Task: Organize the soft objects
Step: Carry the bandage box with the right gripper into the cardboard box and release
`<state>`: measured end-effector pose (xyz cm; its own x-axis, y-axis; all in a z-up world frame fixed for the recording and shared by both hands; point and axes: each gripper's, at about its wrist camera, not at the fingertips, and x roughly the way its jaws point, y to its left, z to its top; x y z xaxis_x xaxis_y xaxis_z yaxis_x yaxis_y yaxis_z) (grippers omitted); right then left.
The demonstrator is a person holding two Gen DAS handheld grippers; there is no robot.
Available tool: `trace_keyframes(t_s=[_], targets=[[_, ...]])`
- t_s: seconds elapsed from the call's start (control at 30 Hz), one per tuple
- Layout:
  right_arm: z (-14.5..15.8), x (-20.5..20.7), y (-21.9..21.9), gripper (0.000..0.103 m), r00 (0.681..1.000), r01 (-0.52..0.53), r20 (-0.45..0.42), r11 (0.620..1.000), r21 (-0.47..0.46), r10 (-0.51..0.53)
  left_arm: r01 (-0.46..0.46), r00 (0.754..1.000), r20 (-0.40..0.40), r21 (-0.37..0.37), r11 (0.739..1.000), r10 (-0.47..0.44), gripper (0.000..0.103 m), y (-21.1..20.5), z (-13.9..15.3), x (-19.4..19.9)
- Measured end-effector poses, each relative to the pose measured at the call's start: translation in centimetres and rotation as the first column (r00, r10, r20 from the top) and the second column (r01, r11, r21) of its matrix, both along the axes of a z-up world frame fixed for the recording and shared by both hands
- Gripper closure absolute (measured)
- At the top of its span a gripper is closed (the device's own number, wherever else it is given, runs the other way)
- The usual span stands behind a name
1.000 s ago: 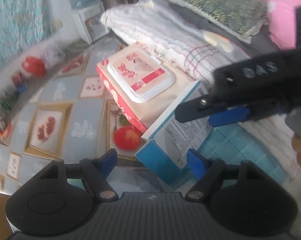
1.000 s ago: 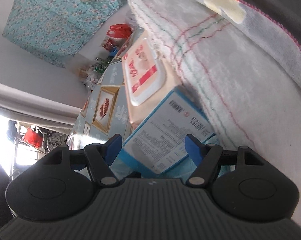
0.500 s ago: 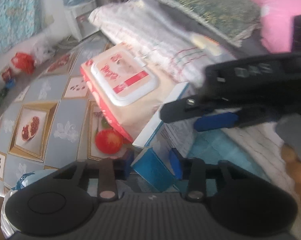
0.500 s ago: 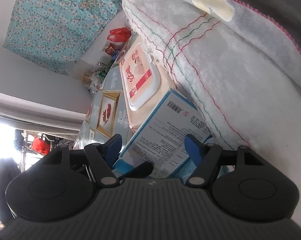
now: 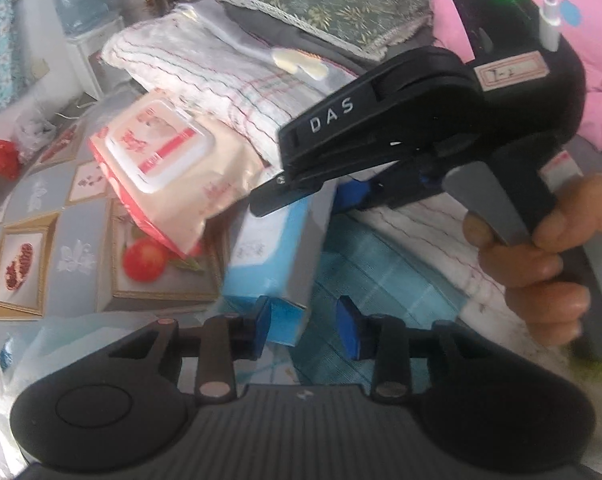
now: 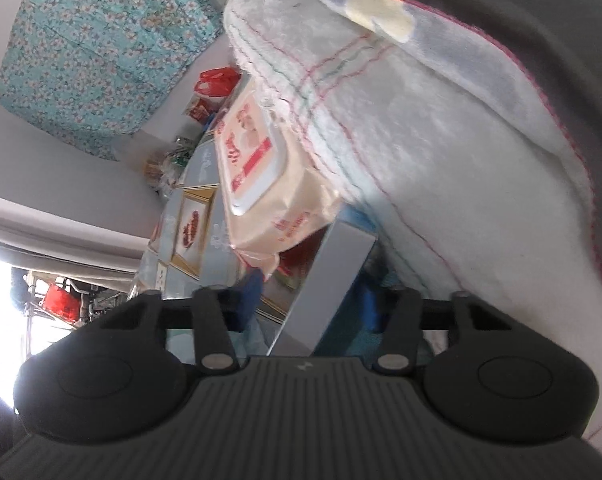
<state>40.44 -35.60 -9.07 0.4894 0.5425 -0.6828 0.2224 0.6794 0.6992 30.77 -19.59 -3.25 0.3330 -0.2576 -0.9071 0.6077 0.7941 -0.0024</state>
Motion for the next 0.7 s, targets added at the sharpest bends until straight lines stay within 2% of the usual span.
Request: trace_keyframes(t_s=[0.07,0.13,0.17,0.2,0.27,0.3,0.37,0.43,0.57,0.7], targets=[[-0.4,-0.4,-0.3,0.077,1.0,0.003,0.011,1.0,0.01,-0.003,0.007,1.0,-0.014,-0.008,1.0,-0.007,0.064,0.2,-0.1,-0.1],[-0.4,-0.8,-0.5,0.077,0.999,0.001,0.032,1.0,0.011,-0.001,0.008,1.0,-0.021,-0.013,1.0,-0.008,0.056,0.4,0.1,-0.2],[-0.4,-1.0,-0.6,0.078,0.999,0.0,0.041,1.0,0.016,0.0,0.007,1.0,-0.02,-0.012,1.0,-0.007,0.044,0.4,0.2,-0.2],[-0.4,-1.3,-0.8,0.078,0.999,0.002,0.049,1.0,0.024,-0.003,0.005,1.0,-0.011,-0.015,1.0,-0.006,0.038,0.5,0.3,-0.2],[-0.2,-1.5,-0.9,0.079,0.997,-0.003,0.071,0.999,0.037,0.0,0.005,1.0,0.013,-0.016,1.0,-0.004,0.035,0.4,0.5,-0.3],[-0.1,-1.8,-1.2,0.079,0.997,-0.004,0.08,0.999,0.04,0.001,0.005,1.0,0.021,-0.013,1.0,-0.004,0.028,0.4,0.6,-0.2],[0.3,-2.1,-1.3,0.082,0.995,-0.016,0.102,0.998,0.054,0.011,-0.007,0.999,0.046,-0.01,1.0,0.007,0.023,0.4,0.7,0.1],[0.9,-2.5,-1.4,0.084,0.992,-0.028,0.127,0.998,0.061,0.02,-0.015,0.998,0.064,-0.008,1.0,0.016,0.023,0.3,0.9,0.3],[2.9,-3.4,-1.5,0.084,0.981,-0.058,0.19,0.996,0.071,0.044,-0.02,0.999,0.034,-0.03,0.999,0.021,0.023,0.6,1.1,0.9],[5.2,-4.6,-1.7,0.084,0.967,-0.101,0.242,0.99,0.097,0.075,-0.04,0.998,0.041,-0.066,0.997,0.043,0.023,1.1,2.0,0.7]])
